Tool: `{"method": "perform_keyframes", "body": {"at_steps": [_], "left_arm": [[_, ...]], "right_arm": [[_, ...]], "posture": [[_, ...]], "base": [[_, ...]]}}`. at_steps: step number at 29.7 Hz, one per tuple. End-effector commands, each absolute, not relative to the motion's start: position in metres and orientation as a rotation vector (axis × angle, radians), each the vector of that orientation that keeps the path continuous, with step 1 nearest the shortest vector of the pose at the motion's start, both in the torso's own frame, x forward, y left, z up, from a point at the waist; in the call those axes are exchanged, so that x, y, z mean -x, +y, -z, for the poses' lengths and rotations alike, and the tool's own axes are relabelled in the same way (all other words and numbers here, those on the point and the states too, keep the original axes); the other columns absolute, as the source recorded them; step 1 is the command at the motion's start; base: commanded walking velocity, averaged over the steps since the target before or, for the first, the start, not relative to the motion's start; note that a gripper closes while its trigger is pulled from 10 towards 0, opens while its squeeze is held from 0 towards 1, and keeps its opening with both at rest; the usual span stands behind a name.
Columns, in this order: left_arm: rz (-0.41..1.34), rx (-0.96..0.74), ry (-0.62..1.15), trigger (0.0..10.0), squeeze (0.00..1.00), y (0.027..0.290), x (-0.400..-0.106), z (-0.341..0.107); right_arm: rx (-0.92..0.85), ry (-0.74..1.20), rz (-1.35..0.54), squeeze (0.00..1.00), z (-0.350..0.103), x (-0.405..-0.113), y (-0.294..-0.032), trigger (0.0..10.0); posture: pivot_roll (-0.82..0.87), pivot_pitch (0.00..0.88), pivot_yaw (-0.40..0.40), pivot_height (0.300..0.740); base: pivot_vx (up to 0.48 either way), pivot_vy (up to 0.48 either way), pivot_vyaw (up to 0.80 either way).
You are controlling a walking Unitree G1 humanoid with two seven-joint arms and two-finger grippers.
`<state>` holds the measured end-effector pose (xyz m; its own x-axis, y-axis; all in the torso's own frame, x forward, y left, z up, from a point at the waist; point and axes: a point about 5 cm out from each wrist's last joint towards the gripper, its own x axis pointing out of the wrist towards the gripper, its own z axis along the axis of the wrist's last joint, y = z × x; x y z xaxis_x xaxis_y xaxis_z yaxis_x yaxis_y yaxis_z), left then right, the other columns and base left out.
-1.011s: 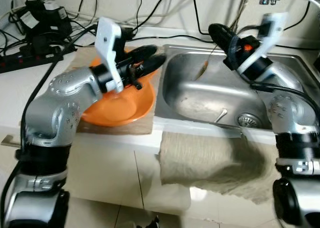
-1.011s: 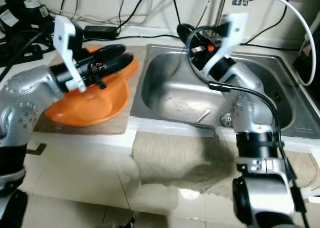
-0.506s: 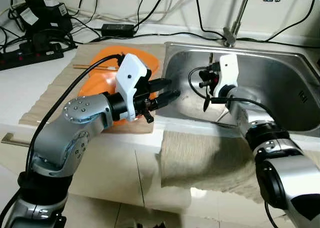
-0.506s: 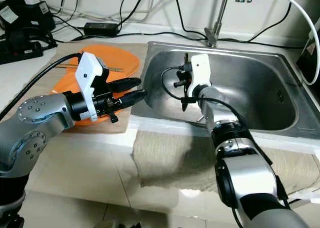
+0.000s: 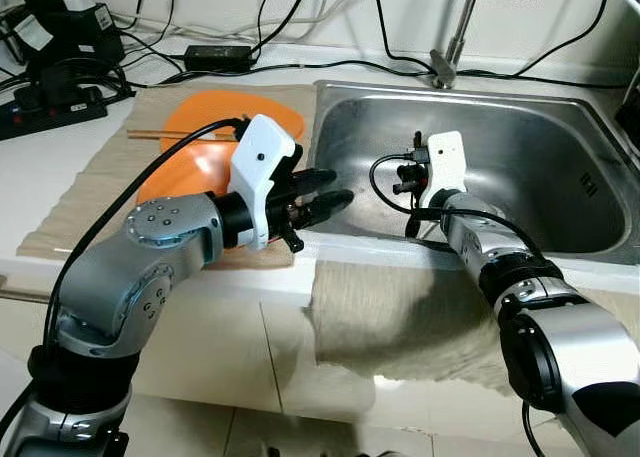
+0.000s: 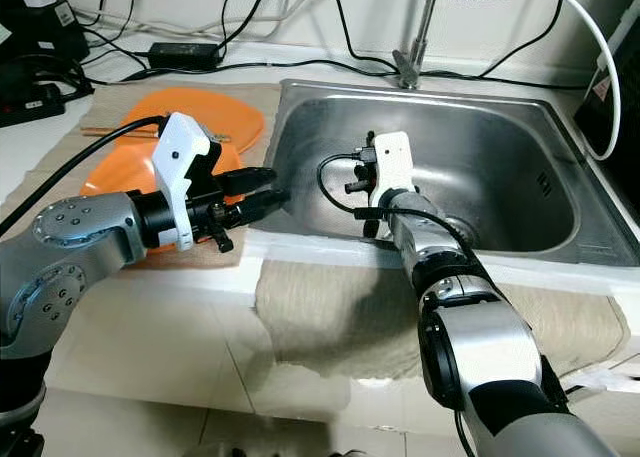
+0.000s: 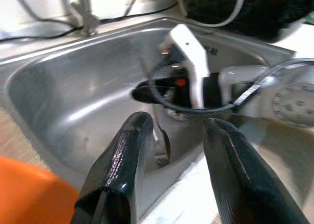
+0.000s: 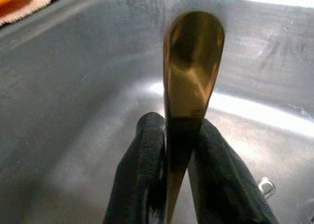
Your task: Kitchen organization
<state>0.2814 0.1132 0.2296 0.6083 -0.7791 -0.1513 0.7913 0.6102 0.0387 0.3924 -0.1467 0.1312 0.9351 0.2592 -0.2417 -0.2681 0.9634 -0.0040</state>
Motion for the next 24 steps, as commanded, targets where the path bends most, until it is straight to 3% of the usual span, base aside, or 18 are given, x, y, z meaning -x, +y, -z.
{"method": "perform_keyframes", "body": {"at_steps": [1, 11, 15, 16, 17, 18, 24], "left_arm": [[0.839, -0.104, 0.124, 10.0, 0.0, 0.118, -0.289, -0.231], [0.793, -0.109, 0.099, 10.0, 0.0, 0.123, -0.295, -0.236], [0.687, -0.105, 0.036, 10.0, 0.0, 0.133, -0.308, -0.247], [0.653, -0.114, 0.018, 10.0, 0.0, 0.136, -0.312, -0.249], [0.653, -0.114, 0.018, 10.0, 0.0, 0.136, -0.312, -0.249], [0.619, -0.115, 0.015, 10.0, 0.0, 0.14, -0.317, -0.249], [0.567, -0.148, 0.005, 10.0, 0.0, 0.148, -0.326, -0.253]], "right_arm": [[0.034, 0.225, -0.278, 1.0, -0.139, -0.396, -0.144, 10.0], [0.028, 0.204, -0.275, 1.0, -0.144, -0.398, -0.147, 10.0], [0.011, 0.094, -0.284, 1.0, -0.166, -0.404, -0.15, 10.0], [0.022, 0.047, -0.29, 0.73, -0.174, -0.405, -0.151, 10.0], [0.022, 0.047, -0.29, 0.73, -0.174, -0.405, -0.151, 10.0], [0.01, 0.0, -0.29, 0.0, -0.185, -0.408, -0.152, 10.0], [0.025, -0.081, -0.289, 0.0, -0.209, -0.412, -0.157, 10.0]], "posture": [[0.02, 0.052, -0.026, 0.74], [0.01, 0.023, -0.019, 0.74], [0.0, 0.001, -0.01, 0.74], [0.0, 0.0, -0.009, 0.74], [0.0, 0.0, -0.009, 0.74], [0.0, 0.0, -0.002, 0.74], [0.0, 0.0, 0.005, 0.74]], "base": [[0.0, 0.0, 0.0], [0.0, 0.0, 0.0], [0.0, 0.0, 0.0], [0.0, 0.0, 0.0], [0.0, 0.0, 0.0], [0.0, 0.0, 0.0], [0.0, 0.0, 0.0]]}}
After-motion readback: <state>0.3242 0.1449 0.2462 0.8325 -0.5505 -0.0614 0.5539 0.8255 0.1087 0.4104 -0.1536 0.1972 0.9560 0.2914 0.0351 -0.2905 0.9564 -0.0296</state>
